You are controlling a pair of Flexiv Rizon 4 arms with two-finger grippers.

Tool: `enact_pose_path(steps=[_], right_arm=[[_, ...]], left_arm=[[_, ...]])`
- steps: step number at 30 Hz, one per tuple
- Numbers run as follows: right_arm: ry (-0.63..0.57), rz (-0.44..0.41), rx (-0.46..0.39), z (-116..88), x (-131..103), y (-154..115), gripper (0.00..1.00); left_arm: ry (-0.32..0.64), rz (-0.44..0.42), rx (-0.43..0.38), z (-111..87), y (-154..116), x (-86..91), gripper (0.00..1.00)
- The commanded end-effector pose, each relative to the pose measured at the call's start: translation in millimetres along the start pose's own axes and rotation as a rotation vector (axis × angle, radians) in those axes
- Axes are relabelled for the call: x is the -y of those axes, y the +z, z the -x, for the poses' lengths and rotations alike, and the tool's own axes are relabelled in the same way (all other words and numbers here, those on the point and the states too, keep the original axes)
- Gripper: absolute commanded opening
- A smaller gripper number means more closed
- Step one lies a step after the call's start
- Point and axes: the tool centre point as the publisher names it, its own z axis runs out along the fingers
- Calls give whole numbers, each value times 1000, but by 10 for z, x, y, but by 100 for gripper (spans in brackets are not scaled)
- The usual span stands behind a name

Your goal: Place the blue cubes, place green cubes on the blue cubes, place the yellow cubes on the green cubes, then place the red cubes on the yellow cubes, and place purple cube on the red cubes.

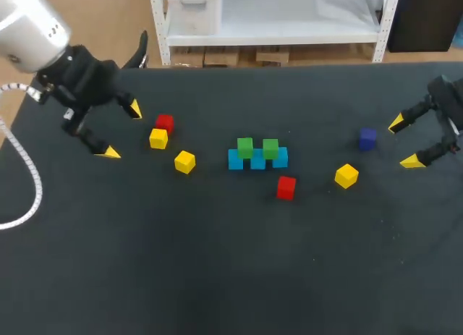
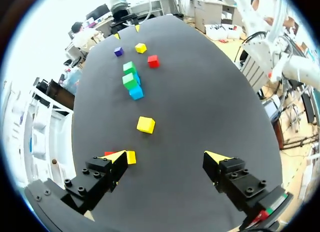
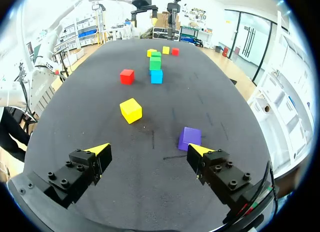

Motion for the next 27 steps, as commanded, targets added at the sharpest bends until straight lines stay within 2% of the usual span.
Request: enact_pose_path(steps=[1, 14, 27], right_arm=[[-1, 0, 2, -2, 5, 4, 100], [-1, 0, 2, -2, 5, 4, 100], [-1, 0, 2, -2, 5, 4, 100]], left_arm=[[27, -71, -16, 36, 183, -161, 100], [91, -86, -61, 25, 513, -367, 100], [133, -120, -46, 254, 816, -423, 100]])
